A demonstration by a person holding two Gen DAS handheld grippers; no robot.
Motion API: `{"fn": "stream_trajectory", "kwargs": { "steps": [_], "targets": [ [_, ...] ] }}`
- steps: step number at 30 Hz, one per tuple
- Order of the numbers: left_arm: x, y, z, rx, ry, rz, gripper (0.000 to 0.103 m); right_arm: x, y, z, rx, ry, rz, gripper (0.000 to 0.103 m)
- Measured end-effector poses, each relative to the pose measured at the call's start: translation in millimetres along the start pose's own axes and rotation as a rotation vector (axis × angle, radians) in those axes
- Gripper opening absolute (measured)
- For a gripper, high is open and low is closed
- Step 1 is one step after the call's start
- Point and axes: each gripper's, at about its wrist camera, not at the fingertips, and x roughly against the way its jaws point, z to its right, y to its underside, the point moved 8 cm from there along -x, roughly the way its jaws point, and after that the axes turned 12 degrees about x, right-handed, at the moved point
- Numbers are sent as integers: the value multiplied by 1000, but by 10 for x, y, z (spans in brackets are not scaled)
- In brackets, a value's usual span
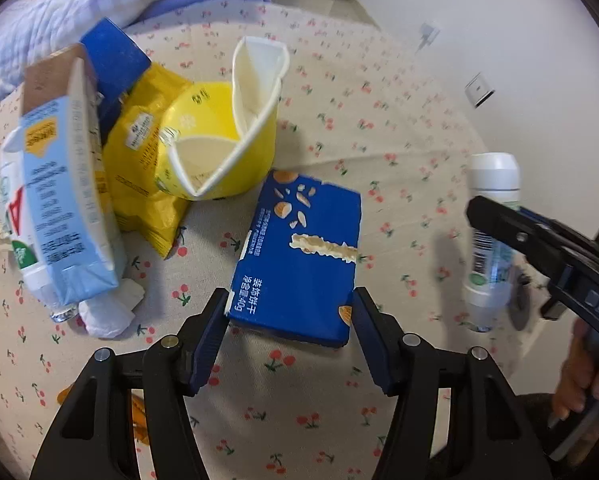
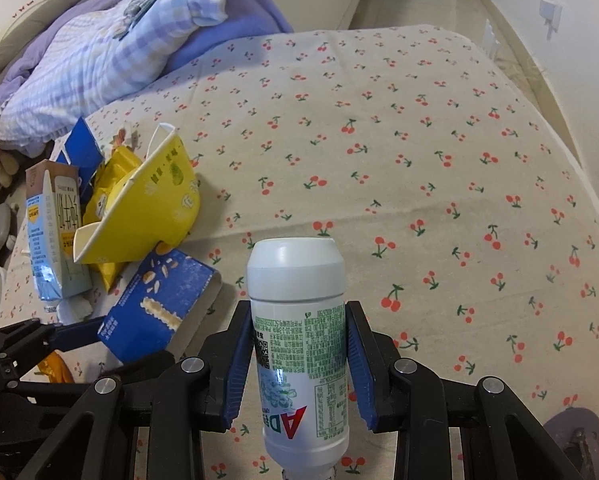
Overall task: Collect trash
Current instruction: 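Grasp the blue snack box with the left gripper while the right gripper holds the bottle, then carry the box and bottle over the white bin and open both grippers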
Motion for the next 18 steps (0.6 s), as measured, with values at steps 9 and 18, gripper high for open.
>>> {"fn": "stream_trajectory", "kwargs": {
  "steps": [9,18],
  "targets": [
    [1016,7,-498,48,27,157,64,347,-449,-548,64,-56,102,39],
    [1881,70,-1785,231,-68,273,64,601,-864,-1681,206,-178,193,39]
  ]
}}
